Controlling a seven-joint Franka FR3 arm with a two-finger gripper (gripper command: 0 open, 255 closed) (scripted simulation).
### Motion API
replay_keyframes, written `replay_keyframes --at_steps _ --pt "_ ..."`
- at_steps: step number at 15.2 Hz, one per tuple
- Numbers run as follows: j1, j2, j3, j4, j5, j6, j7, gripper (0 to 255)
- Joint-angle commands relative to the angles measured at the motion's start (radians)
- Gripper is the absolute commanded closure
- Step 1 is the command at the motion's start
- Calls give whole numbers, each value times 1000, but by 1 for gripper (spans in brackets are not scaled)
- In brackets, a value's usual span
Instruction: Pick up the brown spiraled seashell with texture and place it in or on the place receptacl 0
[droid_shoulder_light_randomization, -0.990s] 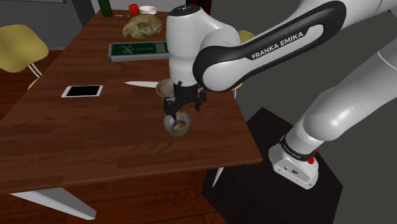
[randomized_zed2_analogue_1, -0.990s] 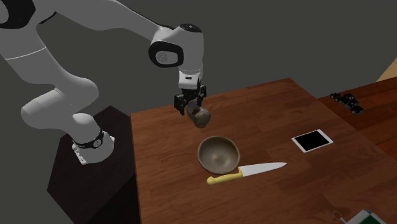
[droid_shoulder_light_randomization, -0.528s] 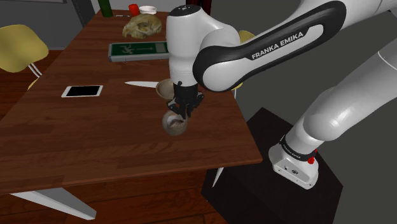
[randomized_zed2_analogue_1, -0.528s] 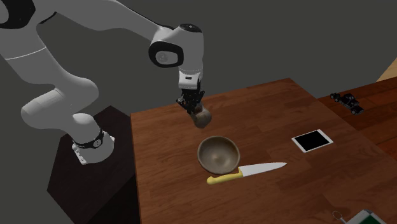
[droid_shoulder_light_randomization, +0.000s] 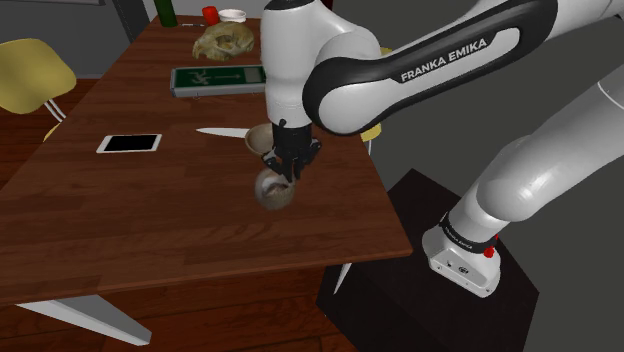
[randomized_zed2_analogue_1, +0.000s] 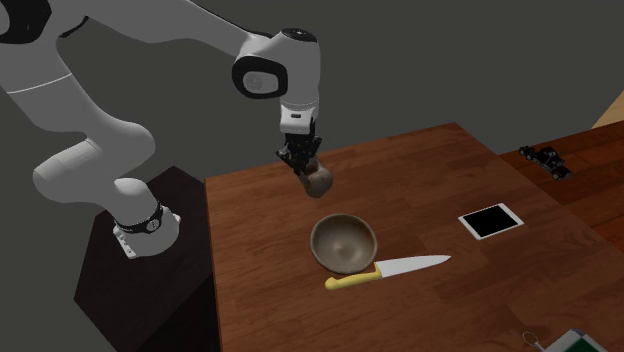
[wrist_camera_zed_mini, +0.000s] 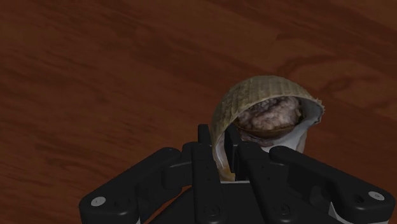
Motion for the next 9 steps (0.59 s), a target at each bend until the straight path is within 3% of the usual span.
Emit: replay_keyframes --at_steps 1,9 --pt "1 -13 -5 15 6 -25 -6 255" --pt "4 -55 -28 91 24 -137 -26 255"
